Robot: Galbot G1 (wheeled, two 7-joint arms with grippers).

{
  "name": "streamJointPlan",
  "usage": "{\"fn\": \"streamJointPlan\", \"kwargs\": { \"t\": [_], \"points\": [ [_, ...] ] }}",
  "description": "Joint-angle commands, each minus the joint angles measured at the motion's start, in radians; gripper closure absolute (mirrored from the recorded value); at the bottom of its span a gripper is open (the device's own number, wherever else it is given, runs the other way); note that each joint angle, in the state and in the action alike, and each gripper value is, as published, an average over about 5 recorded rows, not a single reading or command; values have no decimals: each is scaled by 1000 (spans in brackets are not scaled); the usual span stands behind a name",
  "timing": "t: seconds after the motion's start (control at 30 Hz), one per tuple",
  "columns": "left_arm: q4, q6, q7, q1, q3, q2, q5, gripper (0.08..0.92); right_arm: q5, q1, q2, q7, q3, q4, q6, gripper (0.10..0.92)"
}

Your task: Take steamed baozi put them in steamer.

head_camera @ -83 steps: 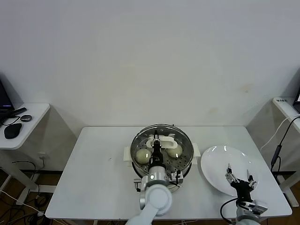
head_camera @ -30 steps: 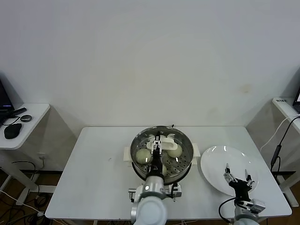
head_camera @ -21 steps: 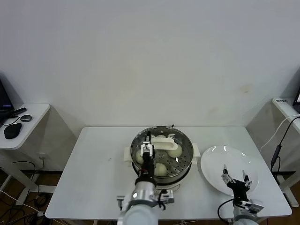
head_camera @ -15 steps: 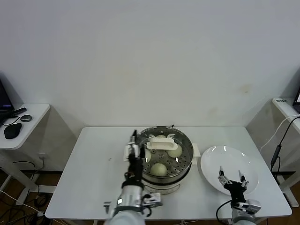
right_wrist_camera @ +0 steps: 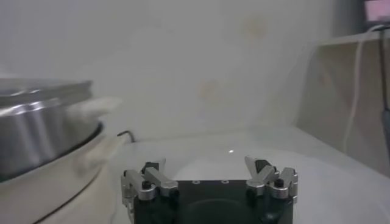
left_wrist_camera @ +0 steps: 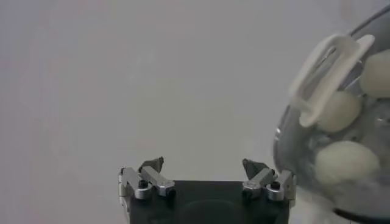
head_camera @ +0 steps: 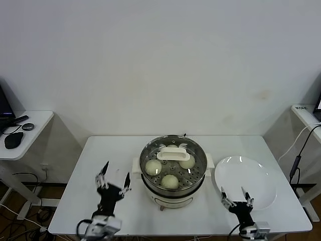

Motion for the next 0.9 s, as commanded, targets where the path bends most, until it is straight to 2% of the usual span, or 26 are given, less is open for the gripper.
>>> {"fn": "streamJointPlan", "kwargs": {
  "t": [0.03, 0.33, 0.9],
  "points": [
    [68, -164, -28, 266, -154, -27, -557, 177, -42, -72, -39, -1, -49, 29, -7, 203],
    [19, -83, -31, 326, -106, -36, -558, 177, -99, -171, -54, -65, -23, 129, -47, 203],
    [-26, -111, -40, 343, -105, -46, -638, 177, -96, -176, -70, -108, 12, 210, -139, 203]
  ]
}}
